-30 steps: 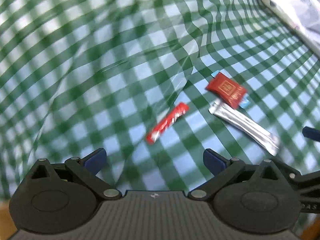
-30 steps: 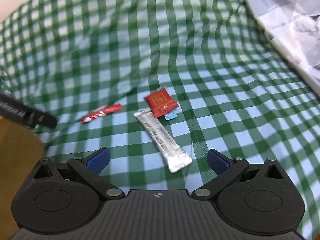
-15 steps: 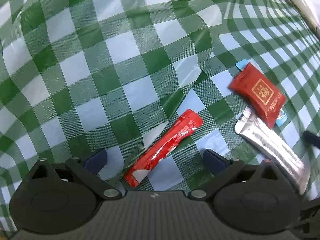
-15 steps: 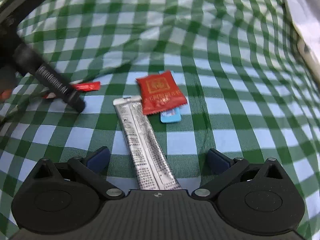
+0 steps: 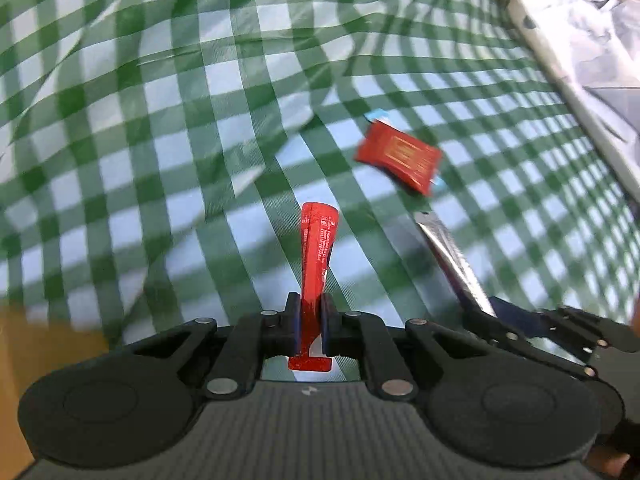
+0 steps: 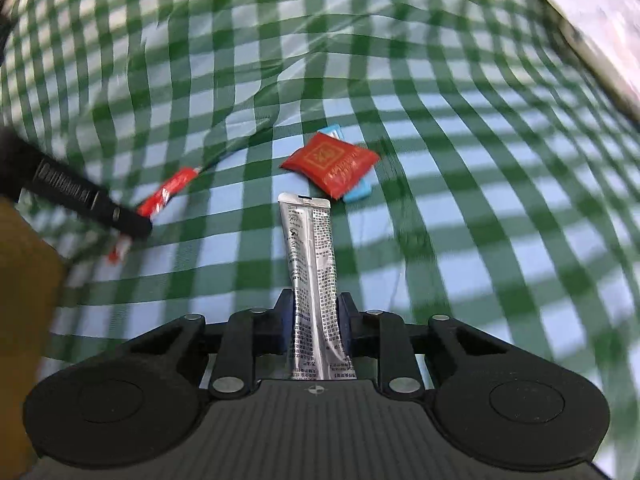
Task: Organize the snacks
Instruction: 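Grasp the red stick candy with the left tool while the right tool grasps the silver stick pack, then carry the red stick candy and silver stick pack into the box, then lower both tools into the box and open them to release the sticks, then move the left tool to the red sachet while the right tool approaches the blue stick pack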
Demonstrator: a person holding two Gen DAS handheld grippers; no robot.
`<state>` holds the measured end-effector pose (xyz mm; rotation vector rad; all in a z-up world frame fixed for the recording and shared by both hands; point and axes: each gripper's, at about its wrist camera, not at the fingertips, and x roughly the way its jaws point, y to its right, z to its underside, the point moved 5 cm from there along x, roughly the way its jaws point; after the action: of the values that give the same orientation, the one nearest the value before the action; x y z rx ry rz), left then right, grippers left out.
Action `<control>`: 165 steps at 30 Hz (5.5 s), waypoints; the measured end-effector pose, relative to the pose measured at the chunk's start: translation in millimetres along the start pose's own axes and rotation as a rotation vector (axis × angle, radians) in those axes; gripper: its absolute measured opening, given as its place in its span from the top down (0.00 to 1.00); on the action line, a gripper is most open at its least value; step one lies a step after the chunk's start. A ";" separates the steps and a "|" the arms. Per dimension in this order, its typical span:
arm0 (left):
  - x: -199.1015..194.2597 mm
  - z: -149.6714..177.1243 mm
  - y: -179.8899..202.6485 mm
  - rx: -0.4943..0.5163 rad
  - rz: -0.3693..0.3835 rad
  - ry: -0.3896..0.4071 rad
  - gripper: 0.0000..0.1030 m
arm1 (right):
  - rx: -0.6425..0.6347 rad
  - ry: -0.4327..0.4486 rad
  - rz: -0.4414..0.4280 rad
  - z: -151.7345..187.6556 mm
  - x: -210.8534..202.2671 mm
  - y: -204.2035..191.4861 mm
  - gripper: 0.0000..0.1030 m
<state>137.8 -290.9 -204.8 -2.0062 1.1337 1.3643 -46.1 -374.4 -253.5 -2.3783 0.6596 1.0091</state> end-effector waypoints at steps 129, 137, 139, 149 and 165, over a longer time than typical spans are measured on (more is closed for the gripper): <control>-273.9 322.8 -178.7 -0.442 -0.403 0.137 0.00 | -0.318 -0.015 -0.252 103.7 -210.5 -315.3 0.07; -312.3 354.4 -147.1 -0.453 -0.426 0.178 0.00 | -0.318 0.035 -0.263 123.5 -260.2 -310.2 0.05; -318.8 358.7 -138.5 -0.444 -0.426 0.189 0.00 | -0.331 0.037 -0.272 130.7 -270.8 -307.5 0.05; -343.7 361.8 -110.3 -0.397 -0.446 0.252 0.00 | -0.341 0.119 -0.290 138.6 -307.4 -300.8 0.05; -320.6 270.2 -68.1 -0.325 -0.368 0.233 0.00 | -0.205 0.234 -0.177 113.7 -310.5 -222.2 0.05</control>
<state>-4.2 67.4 -26.1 -2.5075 0.6081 1.2035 -165.2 -60.3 -39.3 -2.7069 0.4322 0.7613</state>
